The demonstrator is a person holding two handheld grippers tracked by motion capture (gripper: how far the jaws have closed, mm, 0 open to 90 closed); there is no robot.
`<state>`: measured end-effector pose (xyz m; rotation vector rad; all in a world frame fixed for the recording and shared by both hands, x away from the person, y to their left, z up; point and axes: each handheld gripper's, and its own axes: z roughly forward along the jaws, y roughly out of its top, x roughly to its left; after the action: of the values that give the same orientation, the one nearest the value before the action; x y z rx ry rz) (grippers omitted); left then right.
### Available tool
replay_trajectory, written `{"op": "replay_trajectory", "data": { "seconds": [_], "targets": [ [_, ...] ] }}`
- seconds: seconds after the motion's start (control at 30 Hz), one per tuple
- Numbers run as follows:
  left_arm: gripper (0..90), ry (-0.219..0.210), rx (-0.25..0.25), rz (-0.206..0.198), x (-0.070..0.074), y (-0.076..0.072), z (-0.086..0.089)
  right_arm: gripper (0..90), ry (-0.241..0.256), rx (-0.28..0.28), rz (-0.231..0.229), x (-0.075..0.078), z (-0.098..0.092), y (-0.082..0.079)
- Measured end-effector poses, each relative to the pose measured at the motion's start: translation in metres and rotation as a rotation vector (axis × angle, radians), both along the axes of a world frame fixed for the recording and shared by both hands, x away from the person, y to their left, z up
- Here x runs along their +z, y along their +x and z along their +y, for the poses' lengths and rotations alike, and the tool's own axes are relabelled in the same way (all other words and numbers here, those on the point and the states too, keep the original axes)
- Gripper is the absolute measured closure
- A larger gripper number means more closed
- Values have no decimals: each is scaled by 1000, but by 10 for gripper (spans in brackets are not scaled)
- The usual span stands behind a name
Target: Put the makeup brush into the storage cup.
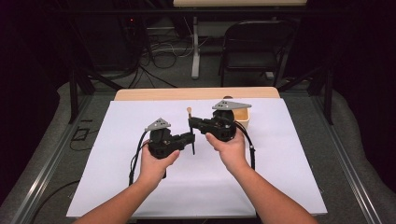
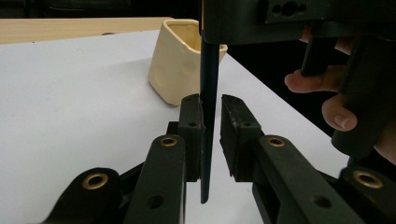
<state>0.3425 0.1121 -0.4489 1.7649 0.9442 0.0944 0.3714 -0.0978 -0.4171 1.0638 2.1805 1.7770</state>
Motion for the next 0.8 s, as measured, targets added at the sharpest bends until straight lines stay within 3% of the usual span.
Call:
{"op": "replay_trajectory", "data": {
  "seconds": [0.8],
  "targets": [
    [835,23,7,-16,0,-2,1,837,-4,7,1,0,1,-1]
  ]
}}
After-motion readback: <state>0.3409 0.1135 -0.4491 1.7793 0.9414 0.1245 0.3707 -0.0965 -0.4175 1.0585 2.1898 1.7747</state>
